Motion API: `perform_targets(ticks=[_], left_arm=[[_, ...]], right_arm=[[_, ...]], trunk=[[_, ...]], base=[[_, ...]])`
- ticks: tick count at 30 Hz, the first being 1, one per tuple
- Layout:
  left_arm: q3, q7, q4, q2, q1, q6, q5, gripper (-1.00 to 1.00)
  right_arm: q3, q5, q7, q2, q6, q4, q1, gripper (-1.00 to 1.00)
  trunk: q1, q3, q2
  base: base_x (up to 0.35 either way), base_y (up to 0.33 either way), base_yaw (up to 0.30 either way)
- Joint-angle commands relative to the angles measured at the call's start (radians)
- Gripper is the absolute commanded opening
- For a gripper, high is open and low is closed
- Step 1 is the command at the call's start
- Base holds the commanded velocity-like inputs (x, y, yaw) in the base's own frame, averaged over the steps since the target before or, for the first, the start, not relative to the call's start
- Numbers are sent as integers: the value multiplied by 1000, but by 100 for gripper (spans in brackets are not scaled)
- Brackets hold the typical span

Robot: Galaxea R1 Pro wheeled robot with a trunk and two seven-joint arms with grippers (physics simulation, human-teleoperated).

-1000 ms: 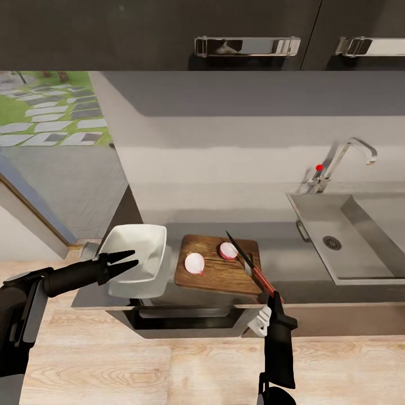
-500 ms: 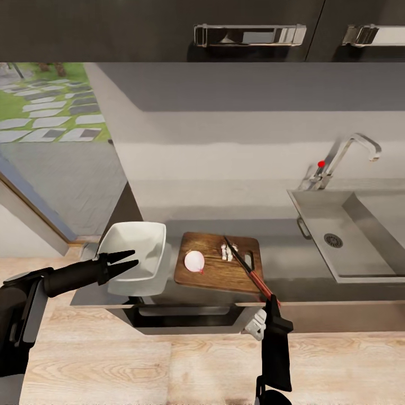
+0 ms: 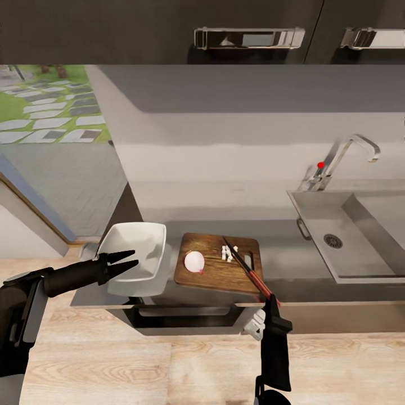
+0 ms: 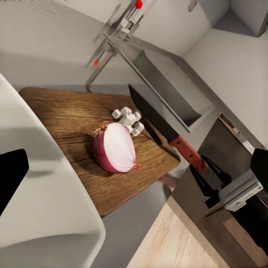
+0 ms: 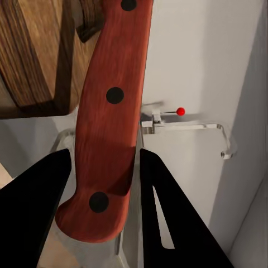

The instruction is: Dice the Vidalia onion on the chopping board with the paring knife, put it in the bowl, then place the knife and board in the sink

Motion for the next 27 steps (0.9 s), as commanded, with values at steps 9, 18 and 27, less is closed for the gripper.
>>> perform_targets(ticks=[9, 18, 27], left_arm=[[0, -2, 0, 0, -1, 10, 2, 100], [1, -2, 0, 0, -1, 10, 3, 100], [2, -2, 0, 2, -1, 10, 32, 100]], right_arm=[[1, 16, -2, 9, 4, 0, -1, -100], [2, 14, -17, 10, 4, 0, -1, -100], [2, 14, -19, 10, 4, 0, -1, -100]], trunk=[[1, 13, -2], [1, 28, -2], [1, 42, -2]], base=[[0, 0, 0], [-23, 0, 0], [-194, 99, 0]])
